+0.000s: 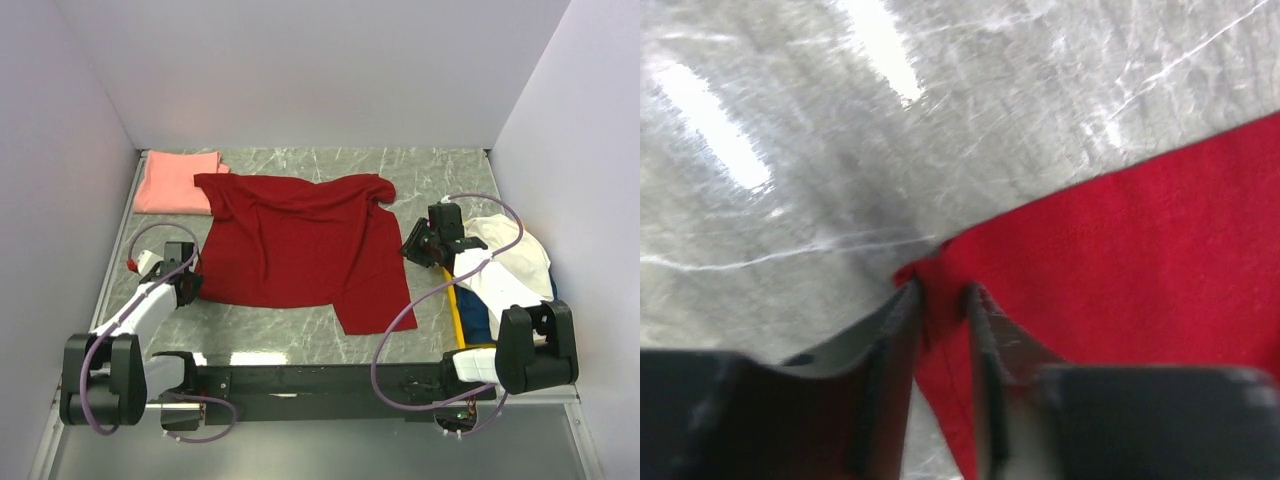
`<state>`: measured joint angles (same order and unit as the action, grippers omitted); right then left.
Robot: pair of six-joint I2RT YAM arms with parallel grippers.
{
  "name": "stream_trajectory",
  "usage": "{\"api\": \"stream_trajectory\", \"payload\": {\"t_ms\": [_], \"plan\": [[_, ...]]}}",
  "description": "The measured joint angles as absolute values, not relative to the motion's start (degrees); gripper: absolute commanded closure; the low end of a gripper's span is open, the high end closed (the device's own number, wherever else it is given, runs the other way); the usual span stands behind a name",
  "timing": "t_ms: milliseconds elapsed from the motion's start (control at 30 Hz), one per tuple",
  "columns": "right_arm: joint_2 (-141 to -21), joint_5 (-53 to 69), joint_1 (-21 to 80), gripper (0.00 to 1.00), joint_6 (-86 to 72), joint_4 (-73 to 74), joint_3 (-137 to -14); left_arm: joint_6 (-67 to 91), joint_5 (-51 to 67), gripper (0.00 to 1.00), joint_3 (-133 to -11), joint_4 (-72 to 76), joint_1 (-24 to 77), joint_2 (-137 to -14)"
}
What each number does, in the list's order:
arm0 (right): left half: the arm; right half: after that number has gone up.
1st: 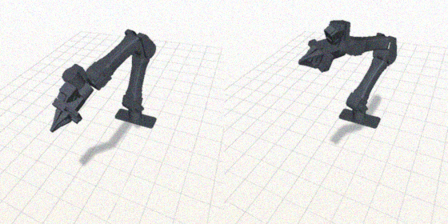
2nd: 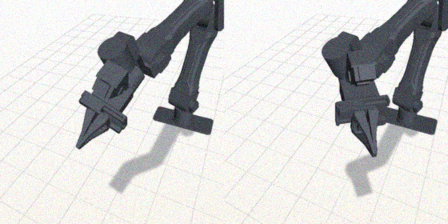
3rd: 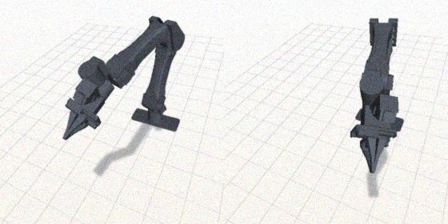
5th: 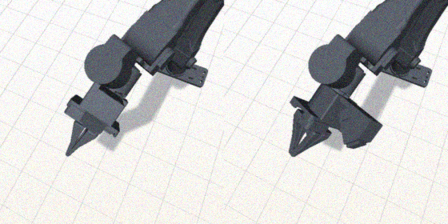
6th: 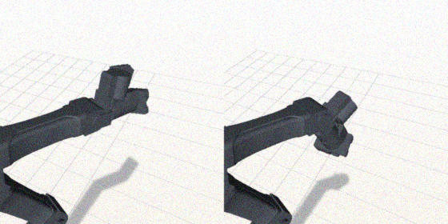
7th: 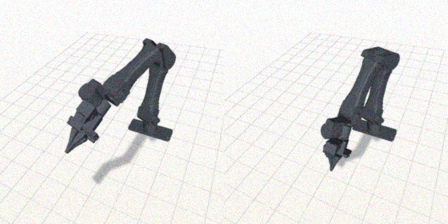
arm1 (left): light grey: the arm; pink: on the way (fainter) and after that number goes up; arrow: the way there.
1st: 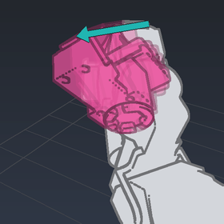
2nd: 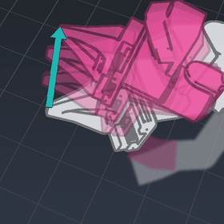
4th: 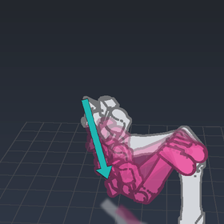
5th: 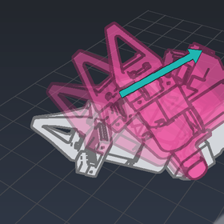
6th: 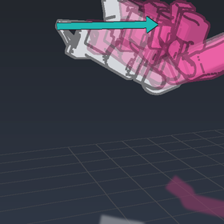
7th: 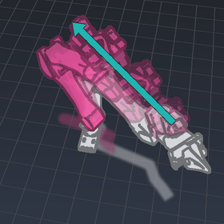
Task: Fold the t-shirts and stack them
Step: Flatten the tshirt out
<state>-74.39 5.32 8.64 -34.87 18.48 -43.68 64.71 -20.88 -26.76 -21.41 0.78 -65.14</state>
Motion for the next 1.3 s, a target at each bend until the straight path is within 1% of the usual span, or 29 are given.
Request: {"api": "stream_trajectory", "payload": {"t_ms": [33,100,133,200,233,367,533,700,867,1033,1167,1200,1233,1267,1300], "plan": [[-74.5,5.3,8.6,0.62,-34.9,18.5,-43.7,64.7,-20.9,0.80,-27.2,-21.3,0.8,-66.1],[-74.7,5.2,8.6,0.62,-34.9,18.5,-43.6,64.6,-20.6,0.86,-28.1,-20.9,0.8,-67.8],[-74.8,5.2,8.6,0.62,-34.9,18.5,-43.6,64.5,-20.6,0.92,-28.5,-20.7,0.8,-68.3],[-75.2,5.1,8.6,0.61,-34.9,18.5,-43.6,64.4,-20.3,0.98,-28.9,-20.7,0.8,-68.8],[-75.4,5.1,8.6,0.62,-34.9,18.5,-43.6,64.2,-20.2,0.99,-29.0,-20.8,0.8,-68.8],[-76.2,4.9,8.6,0.61,-34.8,18.5,-43.4,63.9,-20.3,0.99,-30.3,-23.7,0.8,-67.7],[-77.5,4.0,8.6,0.59,-34.9,18.3,-42.9,63.2,-20.9,0.99,-34.9,-27.3,0.8,-61.5],[-82.2,4.0,8.6,0.57,-34.9,17.0,-42.8,62.1,-21.3,0.99,-38.3,-28.1,0.8,-57.4],[-86.6,4.4,8.6,0.57,-35.0,15.8,-42.8,61.1,-21.3,0.99,-38.5,-28.9,0.8,-56.2],[-87.9,5.2,8.8,0.57,-35.8,12.8,-43.1,60.7,-20.9,0.99,-38.5,-28.9,0.8,-56.1],[-88.7,5.7,9.5,0.74,-36.6,11.2,-43.2,60.7,-20.8,0.99,-38.5,-28.9,0.8,-56.1],[-88.9,5.9,9.6,0.90,-36.8,11.1,-43.2,60.6,-20.7,0.99,-38.5,-28.9,0.8,-56.1],[-88.9,6.1,9.8,0.98,-36.7,11.1,-43.2,60.6,-20.6,0.99,-38.5,-28.9,0.8,-56.1],[-88.9,6.4,9.9,1.00,-37.1,11.3,-43.2,60.4,-20.6,0.99,-38.5,-28.9,0.8,-56.1],[-88.9,6.6,10.0,1.00,-37.2,11.4,-43.2,60.1,-20.6,0.99,-38.6,-29.0,0.8,-56.1]]}}
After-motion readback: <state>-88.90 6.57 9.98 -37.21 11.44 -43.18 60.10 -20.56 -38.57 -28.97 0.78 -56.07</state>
